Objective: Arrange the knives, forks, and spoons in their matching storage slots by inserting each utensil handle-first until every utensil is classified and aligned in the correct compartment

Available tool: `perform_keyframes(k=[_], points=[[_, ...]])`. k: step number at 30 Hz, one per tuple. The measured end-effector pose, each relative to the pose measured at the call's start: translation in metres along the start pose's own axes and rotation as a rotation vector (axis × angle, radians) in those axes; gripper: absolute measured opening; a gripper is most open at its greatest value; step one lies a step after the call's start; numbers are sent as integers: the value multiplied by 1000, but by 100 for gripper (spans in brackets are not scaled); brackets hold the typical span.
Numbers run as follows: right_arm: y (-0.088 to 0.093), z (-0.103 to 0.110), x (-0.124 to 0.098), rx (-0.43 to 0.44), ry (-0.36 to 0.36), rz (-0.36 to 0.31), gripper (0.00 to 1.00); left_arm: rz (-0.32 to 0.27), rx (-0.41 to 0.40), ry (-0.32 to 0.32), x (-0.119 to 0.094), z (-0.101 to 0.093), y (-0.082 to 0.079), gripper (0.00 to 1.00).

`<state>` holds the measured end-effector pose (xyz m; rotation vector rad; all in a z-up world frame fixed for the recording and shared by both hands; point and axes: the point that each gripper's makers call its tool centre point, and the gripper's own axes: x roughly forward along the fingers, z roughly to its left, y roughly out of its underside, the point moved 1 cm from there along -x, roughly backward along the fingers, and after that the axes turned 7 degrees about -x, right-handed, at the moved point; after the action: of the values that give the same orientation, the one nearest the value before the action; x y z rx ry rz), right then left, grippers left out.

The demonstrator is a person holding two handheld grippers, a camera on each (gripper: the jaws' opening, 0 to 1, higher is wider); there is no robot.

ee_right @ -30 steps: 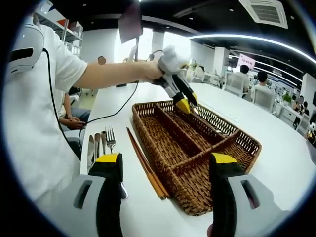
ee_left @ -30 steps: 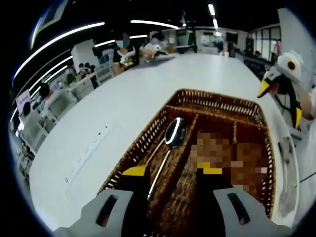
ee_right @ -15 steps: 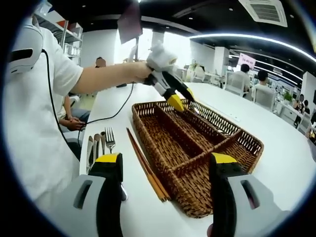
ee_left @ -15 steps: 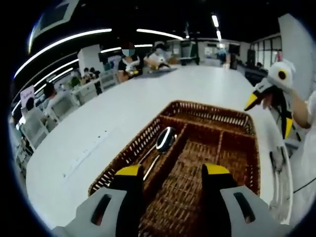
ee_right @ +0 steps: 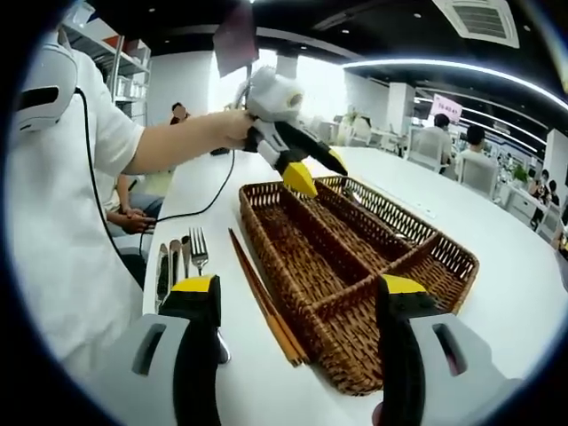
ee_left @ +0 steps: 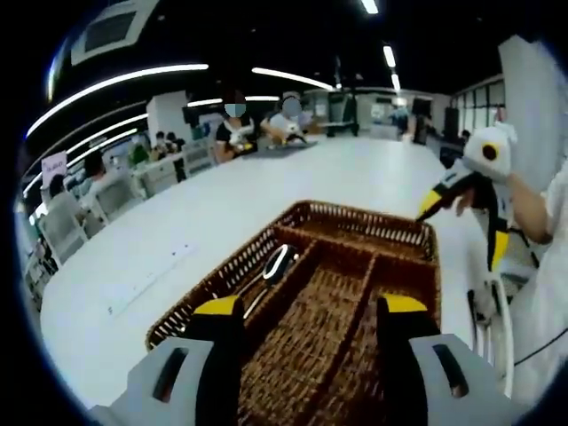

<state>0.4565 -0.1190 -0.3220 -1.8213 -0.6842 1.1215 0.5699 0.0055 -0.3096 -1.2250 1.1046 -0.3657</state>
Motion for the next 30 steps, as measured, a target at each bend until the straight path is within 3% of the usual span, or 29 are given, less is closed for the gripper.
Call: perform_keyframes(k=[6,11,19,30], points=[[1,1,2,0,-6,4,74,-31,-11,-6,-7,-6,1,62],[2,1,4,4,-9,6,74,-58,-34,-20,-11,-12,6,72],[4,1,6,7,-16,12,74,-102,-69,-15,-19,-22,8,79],[7,-1,8,14,-17,16,74,-133,-84,-5,-23,-35,10,83]])
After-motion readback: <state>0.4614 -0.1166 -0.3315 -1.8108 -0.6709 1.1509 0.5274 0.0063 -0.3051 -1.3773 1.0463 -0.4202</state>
